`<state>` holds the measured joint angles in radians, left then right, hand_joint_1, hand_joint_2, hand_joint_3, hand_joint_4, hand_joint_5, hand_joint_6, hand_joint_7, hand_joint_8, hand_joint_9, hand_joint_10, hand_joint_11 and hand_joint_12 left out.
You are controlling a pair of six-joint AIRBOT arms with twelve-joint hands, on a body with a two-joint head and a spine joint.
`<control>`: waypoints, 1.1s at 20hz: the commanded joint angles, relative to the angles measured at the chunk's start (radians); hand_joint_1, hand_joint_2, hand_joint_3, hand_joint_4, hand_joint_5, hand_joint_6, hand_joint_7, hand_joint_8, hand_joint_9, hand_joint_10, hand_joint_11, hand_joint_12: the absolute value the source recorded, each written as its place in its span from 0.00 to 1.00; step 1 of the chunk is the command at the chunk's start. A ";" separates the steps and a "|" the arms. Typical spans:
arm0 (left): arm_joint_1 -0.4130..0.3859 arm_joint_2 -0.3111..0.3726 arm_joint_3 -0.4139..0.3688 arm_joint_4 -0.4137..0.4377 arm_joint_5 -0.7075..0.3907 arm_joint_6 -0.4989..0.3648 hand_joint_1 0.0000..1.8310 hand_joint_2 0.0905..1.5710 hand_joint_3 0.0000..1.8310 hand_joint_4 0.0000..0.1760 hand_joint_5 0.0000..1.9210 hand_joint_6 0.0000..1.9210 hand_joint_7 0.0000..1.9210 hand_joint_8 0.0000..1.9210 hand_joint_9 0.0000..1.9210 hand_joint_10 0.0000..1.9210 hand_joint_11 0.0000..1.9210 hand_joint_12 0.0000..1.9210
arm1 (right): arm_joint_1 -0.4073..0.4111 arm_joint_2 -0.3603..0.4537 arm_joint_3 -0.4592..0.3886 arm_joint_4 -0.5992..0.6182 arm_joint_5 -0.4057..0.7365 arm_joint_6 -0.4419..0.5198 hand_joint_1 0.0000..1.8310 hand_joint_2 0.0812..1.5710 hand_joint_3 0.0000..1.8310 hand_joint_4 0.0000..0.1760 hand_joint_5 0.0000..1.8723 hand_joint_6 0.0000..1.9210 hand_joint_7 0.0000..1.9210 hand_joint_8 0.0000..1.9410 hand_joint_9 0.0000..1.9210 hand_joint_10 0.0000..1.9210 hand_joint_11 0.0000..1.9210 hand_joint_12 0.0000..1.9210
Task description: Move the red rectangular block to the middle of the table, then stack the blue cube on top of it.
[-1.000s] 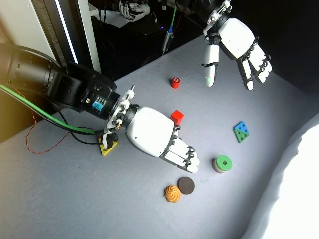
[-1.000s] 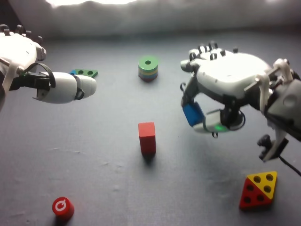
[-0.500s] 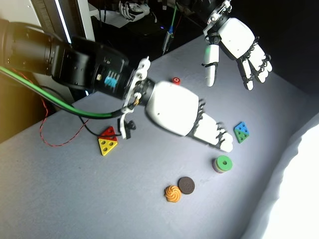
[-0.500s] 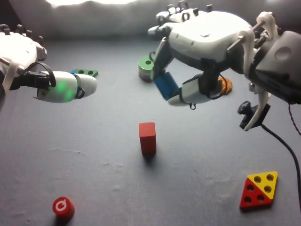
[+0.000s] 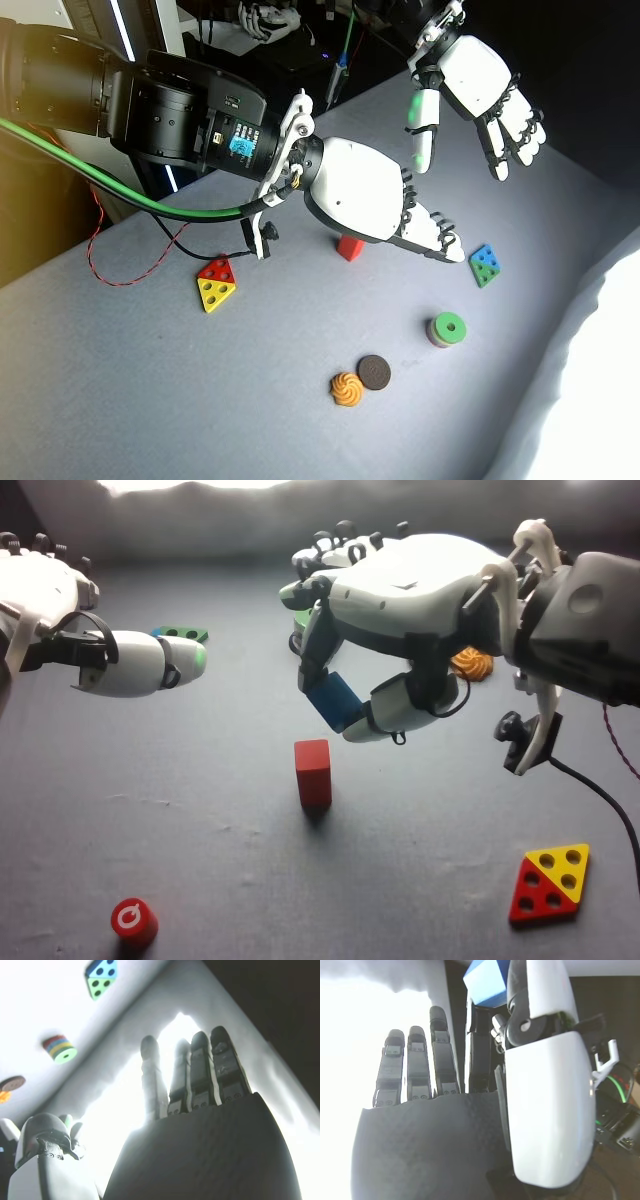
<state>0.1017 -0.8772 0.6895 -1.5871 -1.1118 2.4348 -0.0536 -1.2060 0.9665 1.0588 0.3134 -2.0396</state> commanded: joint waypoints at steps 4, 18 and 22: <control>-0.017 0.009 0.006 0.079 -0.046 0.002 0.03 0.57 0.00 0.31 0.20 0.00 0.05 0.00 0.03 0.00 0.00 0.00 | -0.006 -0.014 0.021 -0.027 0.049 0.003 0.59 0.65 0.00 0.78 0.60 0.38 0.13 0.00 0.01 0.00 0.00 0.00; -0.023 0.008 0.006 0.079 -0.052 0.002 0.02 0.58 0.00 0.32 0.19 0.00 0.06 0.00 0.03 0.00 0.00 0.00 | -0.001 -0.045 0.067 -0.026 -0.073 -0.001 0.59 0.64 0.00 0.81 0.61 0.38 0.14 0.00 0.02 0.00 0.00 0.00; -0.025 0.008 0.006 0.079 -0.053 0.001 0.03 0.57 0.00 0.31 0.20 0.00 0.06 0.00 0.04 0.00 0.00 0.00 | 0.005 -0.059 0.080 -0.025 -0.081 -0.051 0.58 0.64 0.00 0.99 0.61 0.38 0.14 0.00 0.02 0.00 0.00 0.00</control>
<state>0.0902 -0.8814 0.6899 -1.5940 -1.1160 2.4351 -0.0647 -1.2751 1.0500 1.0496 0.1852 -2.0918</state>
